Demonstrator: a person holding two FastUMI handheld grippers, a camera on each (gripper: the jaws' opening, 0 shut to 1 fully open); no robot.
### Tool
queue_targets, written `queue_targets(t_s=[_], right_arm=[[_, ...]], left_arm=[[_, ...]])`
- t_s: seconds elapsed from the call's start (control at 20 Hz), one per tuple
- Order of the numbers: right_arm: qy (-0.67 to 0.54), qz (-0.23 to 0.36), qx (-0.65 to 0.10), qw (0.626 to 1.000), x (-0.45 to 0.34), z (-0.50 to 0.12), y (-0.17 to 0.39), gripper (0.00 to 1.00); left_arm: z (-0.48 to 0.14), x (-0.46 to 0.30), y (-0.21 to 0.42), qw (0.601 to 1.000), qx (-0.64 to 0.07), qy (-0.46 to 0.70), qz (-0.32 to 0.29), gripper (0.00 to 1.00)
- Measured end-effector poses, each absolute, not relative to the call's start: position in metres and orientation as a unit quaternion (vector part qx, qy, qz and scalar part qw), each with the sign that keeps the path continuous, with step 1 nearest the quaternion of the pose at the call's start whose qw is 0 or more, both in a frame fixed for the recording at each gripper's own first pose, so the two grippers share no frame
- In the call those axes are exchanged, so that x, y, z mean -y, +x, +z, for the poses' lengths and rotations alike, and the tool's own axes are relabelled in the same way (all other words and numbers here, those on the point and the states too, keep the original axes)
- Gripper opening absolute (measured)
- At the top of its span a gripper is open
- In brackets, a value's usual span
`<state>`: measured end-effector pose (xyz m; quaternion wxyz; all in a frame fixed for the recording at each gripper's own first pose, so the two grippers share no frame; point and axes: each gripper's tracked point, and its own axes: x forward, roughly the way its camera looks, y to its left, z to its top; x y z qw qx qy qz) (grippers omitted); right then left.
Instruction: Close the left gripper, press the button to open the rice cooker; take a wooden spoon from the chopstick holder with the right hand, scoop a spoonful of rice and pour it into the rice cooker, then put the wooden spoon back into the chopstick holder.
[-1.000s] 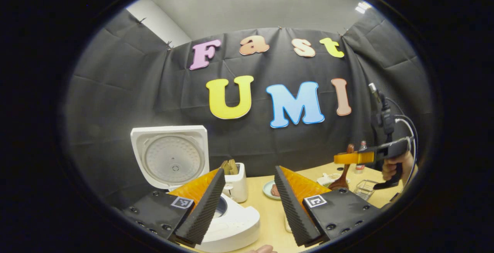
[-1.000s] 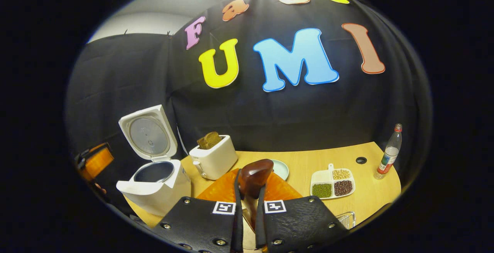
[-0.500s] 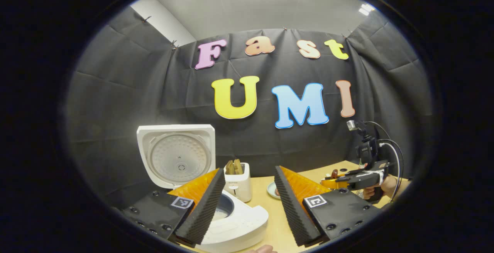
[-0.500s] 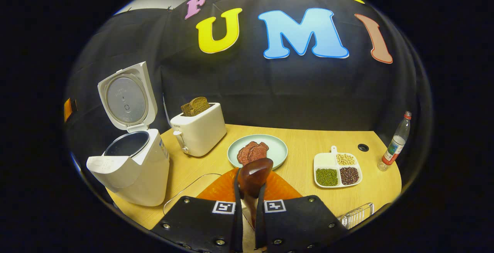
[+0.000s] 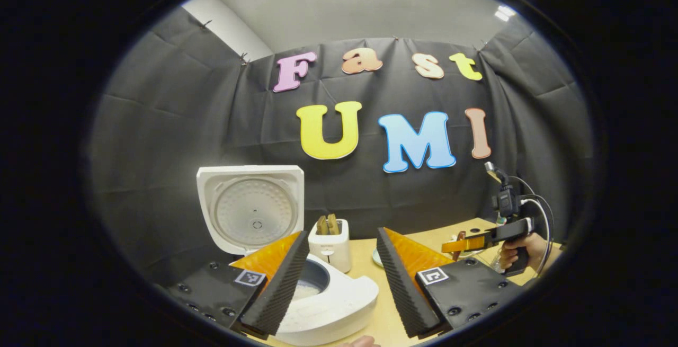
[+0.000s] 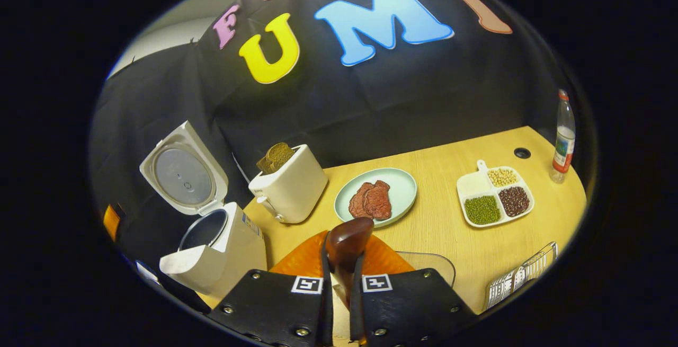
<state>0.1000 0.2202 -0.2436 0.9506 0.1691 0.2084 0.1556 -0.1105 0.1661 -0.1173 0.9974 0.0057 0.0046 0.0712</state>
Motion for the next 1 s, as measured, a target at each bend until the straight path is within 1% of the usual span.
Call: queue_targets(t_s=[0.05,0.1,0.25,0.3,0.4,0.45,0.5,0.55,0.6,0.7,0.85,0.9,0.95,1.0], right_arm=[[0.178,0.152,-0.204,0.950,-0.215,-0.240,0.100,0.13],[0.179,0.148,-0.196,0.953,-0.209,-0.234,0.100,0.13],[0.135,0.125,-0.164,0.969,-0.193,-0.220,0.100,0.13],[0.123,0.123,-0.157,0.972,-0.193,-0.216,0.098,0.13],[0.117,0.128,-0.143,0.974,-0.197,-0.208,0.094,0.13],[0.121,0.132,-0.140,0.974,-0.198,-0.205,0.093,0.13],[0.132,0.136,-0.142,0.972,-0.198,-0.204,0.093,0.13],[0.153,0.143,-0.148,0.967,-0.200,-0.205,0.093,0.13],[0.181,0.148,-0.158,0.959,-0.200,-0.207,0.093,0.13],[0.235,0.158,-0.171,0.944,-0.198,-0.212,0.097,0.13],[0.282,0.155,-0.177,0.930,-0.187,-0.215,0.101,0.13],[0.297,0.155,-0.176,0.926,-0.185,-0.211,0.101,0.13],[0.314,0.154,-0.174,0.921,-0.183,-0.206,0.102,0.13],[0.328,0.152,-0.171,0.916,-0.180,-0.201,0.103,0.13]], left_arm=[[-0.117,-0.166,-0.111,0.997,-0.005,0.006,0.071,0.89],[-0.116,-0.166,-0.110,0.997,-0.004,0.007,0.071,0.85],[-0.116,-0.161,-0.108,0.998,-0.005,0.009,0.068,0.85],[-0.117,-0.158,-0.107,0.998,-0.005,0.010,0.066,0.89],[-0.119,-0.155,-0.107,0.998,-0.006,0.013,0.065,0.89],[-0.118,-0.154,-0.108,0.998,-0.007,0.014,0.064,0.85],[-0.118,-0.154,-0.107,0.998,-0.008,0.016,0.064,0.89],[-0.117,-0.153,-0.108,0.998,-0.008,0.016,0.064,0.89],[-0.116,-0.152,-0.110,0.998,-0.007,0.016,0.063,0.85],[-0.114,-0.153,-0.112,0.998,-0.003,0.016,0.064,0.85],[-0.113,-0.153,-0.112,0.998,-0.002,0.015,0.063,0.85],[-0.113,-0.154,-0.113,0.998,-0.002,0.015,0.064,0.88],[-0.114,-0.154,-0.113,0.998,-0.003,0.015,0.064,0.85],[-0.113,-0.154,-0.115,0.998,-0.002,0.014,0.063,0.89]])
